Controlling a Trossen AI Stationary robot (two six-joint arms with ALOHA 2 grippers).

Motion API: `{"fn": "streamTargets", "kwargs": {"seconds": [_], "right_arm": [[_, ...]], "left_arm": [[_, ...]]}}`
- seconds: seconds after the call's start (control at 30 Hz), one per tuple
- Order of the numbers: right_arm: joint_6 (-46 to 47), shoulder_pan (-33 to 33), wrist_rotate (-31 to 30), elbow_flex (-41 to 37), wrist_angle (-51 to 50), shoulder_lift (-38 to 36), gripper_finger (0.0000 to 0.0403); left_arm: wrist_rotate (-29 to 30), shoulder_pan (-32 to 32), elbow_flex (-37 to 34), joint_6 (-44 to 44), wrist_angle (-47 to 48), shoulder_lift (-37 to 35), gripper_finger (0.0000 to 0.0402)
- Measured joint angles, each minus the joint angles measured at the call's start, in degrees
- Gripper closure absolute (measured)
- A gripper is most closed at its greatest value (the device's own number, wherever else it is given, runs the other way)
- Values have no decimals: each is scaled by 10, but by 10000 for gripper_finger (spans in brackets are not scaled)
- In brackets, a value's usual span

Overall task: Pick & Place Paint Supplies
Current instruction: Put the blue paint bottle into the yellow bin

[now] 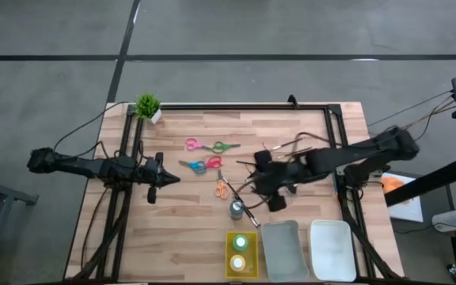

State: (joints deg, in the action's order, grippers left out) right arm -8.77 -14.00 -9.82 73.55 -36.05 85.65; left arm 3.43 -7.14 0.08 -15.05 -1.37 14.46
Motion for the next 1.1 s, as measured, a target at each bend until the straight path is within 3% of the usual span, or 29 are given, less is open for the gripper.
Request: {"fn": "streamTargets", "kwargs": {"seconds": [0.1,0.2,0.33,0.47,0.8,1.1], "right_arm": [[38,-11,6,70,-72,54,197],[6,-20,-2,130,-150,100,197],[-11,-32,-65,194,-194,148,197],[29,-36,-71,243,-227,182,197],[121,-36,-11,295,-247,210,189],[128,-35,-4,270,-194,210,104]], "left_arm": [[0,0,0,0,0,0,401],[0,0,0,0,0,0,401],[0,0,0,0,0,0,401],[0,0,0,0,0,0,401],[0,0,0,0,0,0,401],[0,0,0,0,0,0,401]]}}
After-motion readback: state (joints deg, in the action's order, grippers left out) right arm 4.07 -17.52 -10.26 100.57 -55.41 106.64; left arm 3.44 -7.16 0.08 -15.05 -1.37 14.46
